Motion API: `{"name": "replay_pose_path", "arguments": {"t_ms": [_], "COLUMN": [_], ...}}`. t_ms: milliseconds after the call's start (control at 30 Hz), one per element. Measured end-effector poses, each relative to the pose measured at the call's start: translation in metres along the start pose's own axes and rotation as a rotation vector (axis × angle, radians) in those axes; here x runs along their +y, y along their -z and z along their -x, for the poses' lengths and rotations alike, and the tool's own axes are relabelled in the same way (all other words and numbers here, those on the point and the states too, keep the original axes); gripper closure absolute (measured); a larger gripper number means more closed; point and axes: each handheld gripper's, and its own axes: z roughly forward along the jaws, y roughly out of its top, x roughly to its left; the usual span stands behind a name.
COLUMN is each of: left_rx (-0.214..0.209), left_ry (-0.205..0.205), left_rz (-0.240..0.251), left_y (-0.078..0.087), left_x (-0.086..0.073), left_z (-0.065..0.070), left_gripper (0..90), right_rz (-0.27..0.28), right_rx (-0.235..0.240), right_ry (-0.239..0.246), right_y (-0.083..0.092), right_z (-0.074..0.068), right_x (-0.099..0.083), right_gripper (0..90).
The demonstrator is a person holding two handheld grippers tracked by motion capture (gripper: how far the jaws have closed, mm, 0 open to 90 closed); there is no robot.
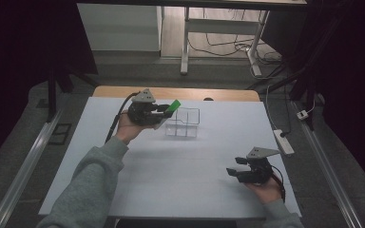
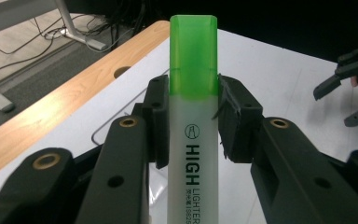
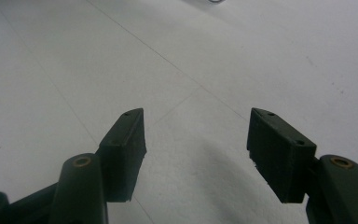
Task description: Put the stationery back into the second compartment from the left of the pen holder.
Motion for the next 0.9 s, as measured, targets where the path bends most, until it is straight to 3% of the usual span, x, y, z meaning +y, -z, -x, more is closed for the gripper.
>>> {"name": "replay_pose_path", "arguments": {"t_ms": [500,900], "left_rx": [-0.003,0.011], "left_ry": [0.006,-0.001], "left_rz": [0.044,0.044], "left_y": [-0.028,-0.046], "left_x": [0.023,0.038], "left_z": [-0.006,-0.009], "left_gripper": [66.0,66.0], "right_rz": [0.000,0.000], "right_rx": [0.003,0.007], "right_ry": [-0.011,-0.020], "right_y": [-0.001,0.000], "right_z": [0.001,0.002], "right_x": [-0.001,-0.001], "right_gripper": [36.6,36.7]}}
